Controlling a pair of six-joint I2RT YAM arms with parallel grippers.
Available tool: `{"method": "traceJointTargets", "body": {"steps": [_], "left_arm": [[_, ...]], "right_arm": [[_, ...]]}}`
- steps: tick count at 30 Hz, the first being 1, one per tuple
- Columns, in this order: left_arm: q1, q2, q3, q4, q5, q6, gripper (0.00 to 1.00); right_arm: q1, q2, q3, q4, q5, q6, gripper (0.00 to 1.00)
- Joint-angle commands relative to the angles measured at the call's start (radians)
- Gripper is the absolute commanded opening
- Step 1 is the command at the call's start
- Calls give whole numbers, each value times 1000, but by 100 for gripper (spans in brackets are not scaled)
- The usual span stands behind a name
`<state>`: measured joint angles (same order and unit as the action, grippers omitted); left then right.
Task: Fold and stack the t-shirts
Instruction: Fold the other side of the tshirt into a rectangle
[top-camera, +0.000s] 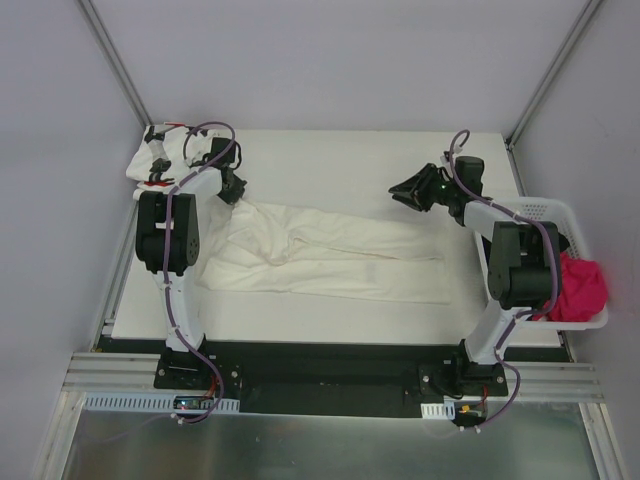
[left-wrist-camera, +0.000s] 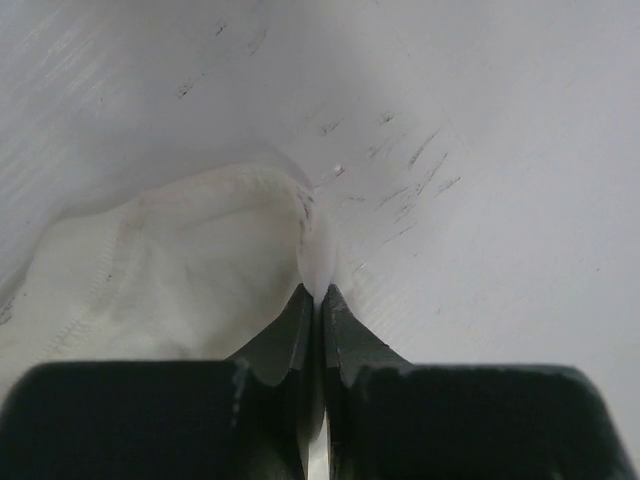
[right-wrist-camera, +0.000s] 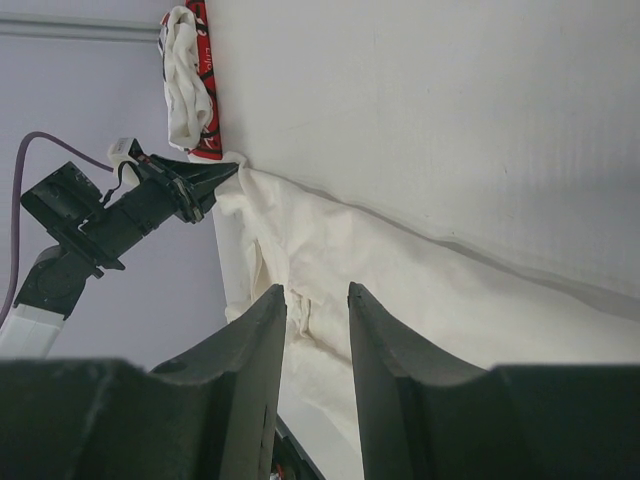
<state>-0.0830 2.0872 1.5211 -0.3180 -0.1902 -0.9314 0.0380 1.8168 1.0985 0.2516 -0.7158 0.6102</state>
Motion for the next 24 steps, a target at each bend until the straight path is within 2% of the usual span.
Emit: {"method": "traceJointTargets", "body": {"steps": [1, 8, 24], "left_arm": [[19, -10, 14, -3, -12, 5, 0], [32, 31, 94, -4, -11, 57, 0], [77, 212, 398, -12, 55, 150, 0]], "right_arm": [[-9, -62, 0, 48, -24, 3, 34], [-16, -56, 6, 58, -30, 13, 34], [-29, -54, -3, 54, -17, 5, 34]]}}
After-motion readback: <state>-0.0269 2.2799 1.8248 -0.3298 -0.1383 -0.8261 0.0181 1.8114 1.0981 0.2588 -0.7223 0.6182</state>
